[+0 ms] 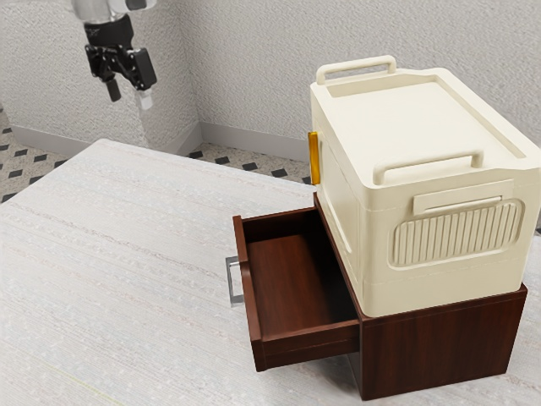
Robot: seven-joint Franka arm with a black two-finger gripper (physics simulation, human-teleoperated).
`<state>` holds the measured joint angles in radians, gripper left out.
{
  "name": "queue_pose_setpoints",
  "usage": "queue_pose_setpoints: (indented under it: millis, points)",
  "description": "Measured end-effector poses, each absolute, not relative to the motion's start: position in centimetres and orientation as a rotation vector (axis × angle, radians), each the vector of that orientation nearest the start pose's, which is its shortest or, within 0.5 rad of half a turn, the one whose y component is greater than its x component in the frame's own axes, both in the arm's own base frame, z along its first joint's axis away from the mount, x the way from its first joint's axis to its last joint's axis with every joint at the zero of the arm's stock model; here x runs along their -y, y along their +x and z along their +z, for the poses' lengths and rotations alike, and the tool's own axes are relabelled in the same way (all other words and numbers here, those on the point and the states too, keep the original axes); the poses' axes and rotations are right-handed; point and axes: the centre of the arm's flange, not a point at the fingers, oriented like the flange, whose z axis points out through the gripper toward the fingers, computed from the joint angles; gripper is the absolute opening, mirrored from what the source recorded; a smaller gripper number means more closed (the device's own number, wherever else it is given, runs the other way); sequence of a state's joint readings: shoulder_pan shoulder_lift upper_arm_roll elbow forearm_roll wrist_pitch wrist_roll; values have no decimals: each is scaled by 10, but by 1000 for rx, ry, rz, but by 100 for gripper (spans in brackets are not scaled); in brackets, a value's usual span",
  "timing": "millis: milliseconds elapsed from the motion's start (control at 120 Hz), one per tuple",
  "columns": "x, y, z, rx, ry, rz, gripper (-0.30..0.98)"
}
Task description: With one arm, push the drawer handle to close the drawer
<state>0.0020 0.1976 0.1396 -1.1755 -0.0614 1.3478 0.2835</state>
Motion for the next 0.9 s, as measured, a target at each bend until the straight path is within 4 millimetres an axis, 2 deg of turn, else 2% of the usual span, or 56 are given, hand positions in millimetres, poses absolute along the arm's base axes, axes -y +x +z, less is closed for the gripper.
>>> queue_pose_setpoints:
  millis: [250, 267, 283, 333, 367, 417, 483, 533, 550, 567, 583, 608, 633, 658, 692, 742, 792, 842, 900]
  points:
    - [-67, 585, 672, -245, -3177, 32, 69]
    - [-66, 585, 674, -250, -3177, 28, 69]
    - [-64, 581, 685, -267, -3170, -8, 69]
    - [-34, 545, 761, -407, -3109, -230, 69]
    - [-7, 521, 795, -536, -3068, -323, 69]
    - [38, 499, 817, -733, -3000, -367, 69]
    - [98, 481, 820, -991, -2916, -330, 69]
    - [141, 463, 805, -1180, -2852, -242, 69]
    - [152, 454, 794, -1237, -2831, -197, 69]
    - [155, 442, 777, -1272, -2815, -141, 68]
    - [142, 435, 761, -1253, -2819, -92, 68]
    - [101, 431, 738, -1155, -2853, -34, 68]
    - [73, 426, 711, -1093, -2873, 21, 68]
    - [55, 423, 686, -1065, -2879, 61, 68]
    - [42, 420, 654, -1059, -2876, 102, 68]
    - [32, 414, 612, -1083, -2859, 135, 67]
    - [31, 410, 577, -1134, -2833, 143, 63]
    - [37, 408, 553, -1196, -2796, 122, 55]
    - [50, 408, 537, -1271, -2742, 76, 40]
